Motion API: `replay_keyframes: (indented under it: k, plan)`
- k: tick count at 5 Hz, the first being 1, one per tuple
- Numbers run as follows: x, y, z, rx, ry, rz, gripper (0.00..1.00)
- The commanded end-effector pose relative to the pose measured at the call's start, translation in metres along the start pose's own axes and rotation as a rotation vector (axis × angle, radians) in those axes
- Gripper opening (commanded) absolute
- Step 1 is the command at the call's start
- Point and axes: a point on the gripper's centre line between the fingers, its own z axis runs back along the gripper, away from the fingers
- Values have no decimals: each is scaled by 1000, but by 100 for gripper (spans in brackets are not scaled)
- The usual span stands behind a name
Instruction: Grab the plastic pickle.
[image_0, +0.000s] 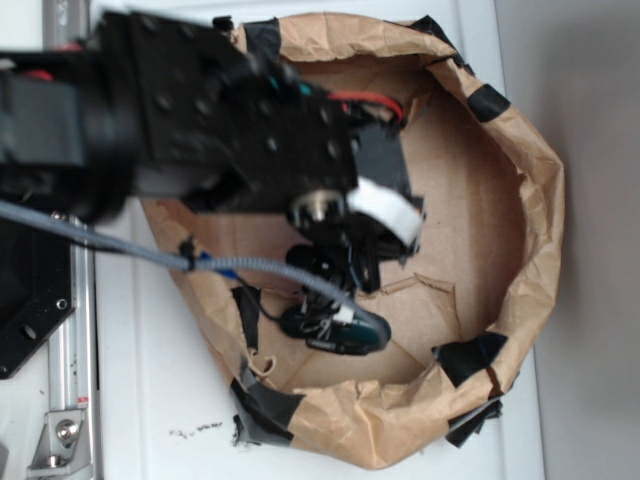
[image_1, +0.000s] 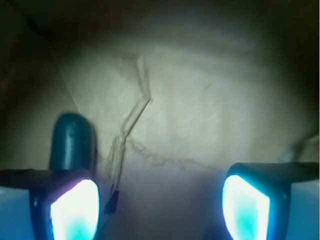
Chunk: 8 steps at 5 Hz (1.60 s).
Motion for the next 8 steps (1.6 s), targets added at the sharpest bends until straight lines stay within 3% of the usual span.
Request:
replay_keyframes:
  k: [1, 2, 4, 5, 6, 7, 8]
  plan:
    - [7, -31, 3, -56, -79, -115, 100]
    - [8, -32, 4, -73, -90, -105, 100]
    - [10, -31, -26, -84, 4, -100, 100]
    - [13, -22, -33, -65, 27, -36, 0]
    - [23, -5, -15, -57, -10, 30, 0]
    - [44, 28, 12, 9, -79, 120, 0]
    - [54, 46, 32, 61, -93, 195, 0]
